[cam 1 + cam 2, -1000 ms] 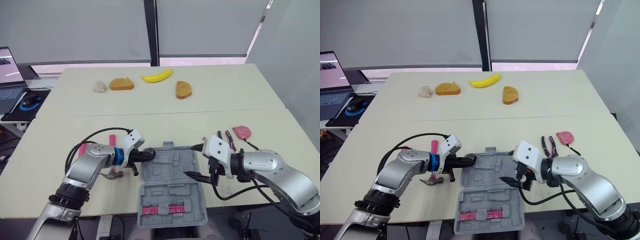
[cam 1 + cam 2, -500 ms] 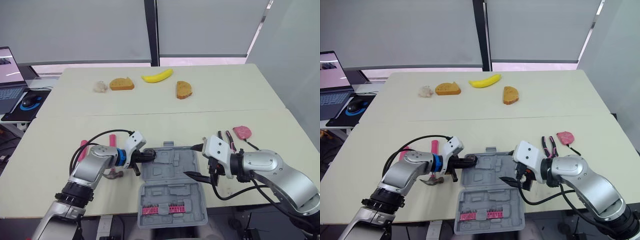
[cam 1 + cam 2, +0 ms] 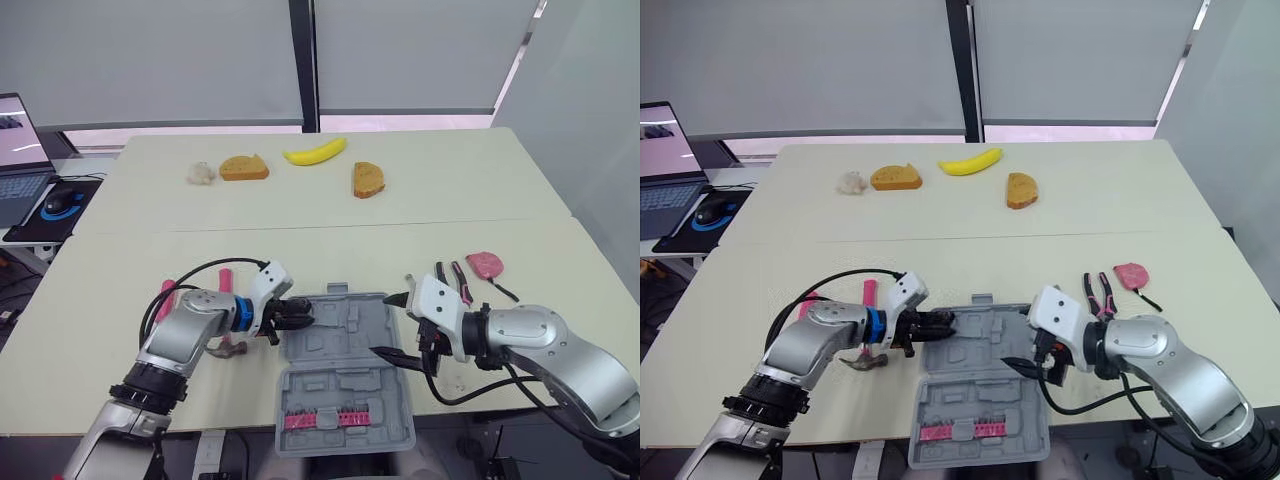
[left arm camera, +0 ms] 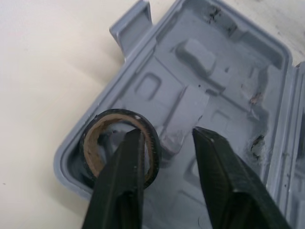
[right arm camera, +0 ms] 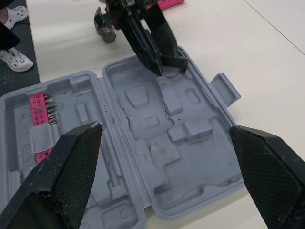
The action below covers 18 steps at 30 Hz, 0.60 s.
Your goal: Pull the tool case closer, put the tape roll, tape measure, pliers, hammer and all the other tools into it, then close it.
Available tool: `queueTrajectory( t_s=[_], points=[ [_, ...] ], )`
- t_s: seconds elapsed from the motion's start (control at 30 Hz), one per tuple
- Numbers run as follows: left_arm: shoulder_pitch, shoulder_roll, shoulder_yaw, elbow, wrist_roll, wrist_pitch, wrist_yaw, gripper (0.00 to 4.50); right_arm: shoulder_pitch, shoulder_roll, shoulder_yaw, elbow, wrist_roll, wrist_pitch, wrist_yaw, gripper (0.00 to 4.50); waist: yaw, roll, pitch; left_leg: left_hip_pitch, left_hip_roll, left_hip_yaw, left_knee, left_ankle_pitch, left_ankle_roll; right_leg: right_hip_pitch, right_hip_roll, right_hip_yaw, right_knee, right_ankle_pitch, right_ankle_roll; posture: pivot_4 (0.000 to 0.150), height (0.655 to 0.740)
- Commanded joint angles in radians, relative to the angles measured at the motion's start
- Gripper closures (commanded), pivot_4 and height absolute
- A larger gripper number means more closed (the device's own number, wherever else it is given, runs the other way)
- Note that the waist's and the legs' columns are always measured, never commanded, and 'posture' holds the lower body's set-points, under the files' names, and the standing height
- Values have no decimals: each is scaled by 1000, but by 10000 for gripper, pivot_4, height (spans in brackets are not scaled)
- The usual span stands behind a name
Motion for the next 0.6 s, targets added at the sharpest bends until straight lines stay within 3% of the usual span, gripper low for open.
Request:
queueTrajectory(
  t_s=[0.03, 0.1, 0.5, 0.6],
  points=[
    [-5, 39, 63, -70, -25, -7, 0, 16366, 3, -9, -19, -37, -5, -21, -5, 0, -1, 0, 0, 0, 0, 0, 0, 0, 0, 0, 0, 0, 0, 0, 0, 1500, 7400],
    [-13, 57, 72, -71, -33, -20, -21, 9907, 3, -8, -18, -35, -6, -24, -5, 0, 0, 0, 0, 0, 0, 0, 0, 0, 0, 0, 0, 0, 0, 0, 0, 1500, 7400],
    [-19, 60, 39, 24, 16, -242, -107, 9907, -3, -3, -10, -32, -7, -23, -6, 0, 2, 0, 0, 0, 0, 0, 0, 0, 0, 0, 0, 0, -1, 0, 0, 1500, 7400],
    [-17, 56, 32, 59, 26, -296, -124, 15802, -3, -3, -9, -37, -5, -19, -7, 0, 2, 0, 0, 0, 0, 0, 0, 0, 0, 0, 0, 0, -1, 0, 0, 1500, 7400]
  ],
)
